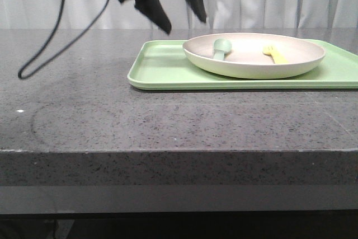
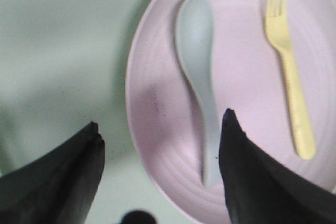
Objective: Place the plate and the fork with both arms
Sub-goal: 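Lower the plate onto the tray and open the left gripper, then withdraw the left gripper and move the right gripper above the plate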
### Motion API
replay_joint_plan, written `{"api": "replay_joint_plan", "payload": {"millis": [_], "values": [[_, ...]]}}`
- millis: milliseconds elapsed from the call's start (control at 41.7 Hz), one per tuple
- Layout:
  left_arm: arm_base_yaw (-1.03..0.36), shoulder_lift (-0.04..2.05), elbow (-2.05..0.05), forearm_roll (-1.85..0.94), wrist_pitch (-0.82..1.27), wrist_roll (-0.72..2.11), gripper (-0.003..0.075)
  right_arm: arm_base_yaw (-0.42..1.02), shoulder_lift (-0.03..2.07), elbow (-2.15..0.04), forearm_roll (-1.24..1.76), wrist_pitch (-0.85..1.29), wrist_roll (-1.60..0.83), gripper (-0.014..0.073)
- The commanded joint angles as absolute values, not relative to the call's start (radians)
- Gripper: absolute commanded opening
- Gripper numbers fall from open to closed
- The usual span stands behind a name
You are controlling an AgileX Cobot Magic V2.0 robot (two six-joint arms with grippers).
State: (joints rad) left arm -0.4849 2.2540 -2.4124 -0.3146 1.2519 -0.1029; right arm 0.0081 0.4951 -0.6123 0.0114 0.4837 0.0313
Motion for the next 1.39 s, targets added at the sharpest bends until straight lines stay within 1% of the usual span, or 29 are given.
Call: {"api": "replay_joint_plan", "payload": {"millis": [0,216,384,456,648,792,912,1080,1248,1368], "values": [[-0.492,2.113,-2.443,-0.344,1.269,-0.043,0.0461,0.007,0.506,-0.648,0.0,0.404,0.03,0.0505],[-0.492,1.996,-2.378,-0.342,1.269,0.039,0.0461,0.007,0.506,-0.648,0.0,0.404,0.03,0.0505],[-0.492,1.884,-2.248,-0.342,1.257,0.11,0.046,0.007,0.506,-0.648,0.0,0.404,0.03,0.0505],[-0.484,1.831,-2.171,-0.34,1.222,0.137,0.046,0.007,0.506,-0.648,0.0,0.404,0.03,0.0505],[-0.428,1.662,-1.913,-0.34,1.111,0.193,0.046,0.007,0.506,-0.648,0.0,0.4,0.03,0.0505],[-0.364,1.501,-1.675,-0.348,1.023,0.234,0.046,0.007,0.506,-0.648,0.0,0.39,0.03,0.0505],[-0.323,1.365,-1.458,-0.404,0.959,0.322,0.046,0.007,0.506,-0.643,0.013,0.392,0.03,0.0505],[-0.303,1.175,-1.192,-0.45,0.942,0.498,0.046,0.007,0.528,-0.638,0.015,0.407,0.03,0.0505],[-0.303,1.019,-1.006,-0.448,0.911,0.501,0.046,0.007,0.609,-0.682,0.084,0.469,0.03,0.0505],[-0.303,0.936,-0.931,-0.446,0.886,0.501,0.046,0.007,0.718,-0.759,0.139,0.587,-0.024,0.0505]]}}
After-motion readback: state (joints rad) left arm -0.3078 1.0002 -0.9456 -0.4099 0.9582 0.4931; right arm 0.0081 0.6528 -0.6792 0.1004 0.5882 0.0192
